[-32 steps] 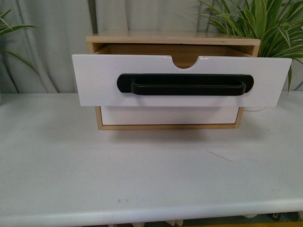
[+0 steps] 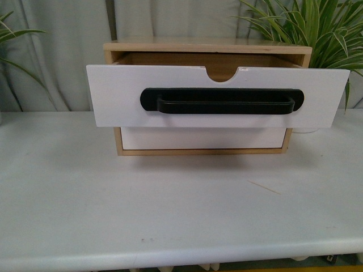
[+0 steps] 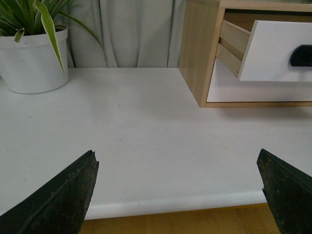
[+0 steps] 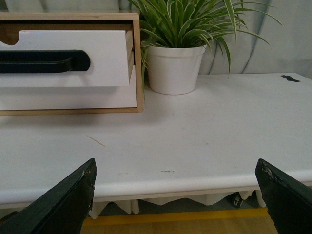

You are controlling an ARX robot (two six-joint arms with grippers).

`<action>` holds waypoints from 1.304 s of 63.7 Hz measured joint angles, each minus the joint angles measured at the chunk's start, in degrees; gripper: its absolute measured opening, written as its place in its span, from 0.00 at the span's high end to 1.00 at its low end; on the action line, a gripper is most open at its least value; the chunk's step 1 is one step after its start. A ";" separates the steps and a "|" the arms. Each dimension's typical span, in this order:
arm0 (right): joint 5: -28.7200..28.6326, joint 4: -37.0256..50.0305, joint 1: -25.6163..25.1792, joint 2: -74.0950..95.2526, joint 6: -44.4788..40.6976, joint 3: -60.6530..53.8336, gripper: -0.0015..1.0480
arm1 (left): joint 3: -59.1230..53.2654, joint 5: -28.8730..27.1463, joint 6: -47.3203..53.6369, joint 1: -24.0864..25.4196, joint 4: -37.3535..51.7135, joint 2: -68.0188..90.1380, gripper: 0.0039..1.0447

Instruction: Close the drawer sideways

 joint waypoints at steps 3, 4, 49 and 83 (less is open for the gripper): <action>-0.02 0.00 0.00 0.00 0.00 0.00 0.09 | 0.00 0.00 0.00 0.00 0.00 0.00 0.05; 0.00 0.00 0.00 0.00 -0.02 0.00 0.09 | 0.00 0.00 0.00 0.00 0.00 0.00 0.05; -18.51 0.24 0.61 46.01 -29.03 19.15 0.09 | 22.08 -38.14 -56.13 -22.86 0.48 54.36 0.05; -8.94 17.11 14.34 63.17 -47.87 24.13 0.09 | 36.59 -32.04 -56.39 -25.99 11.52 74.55 0.05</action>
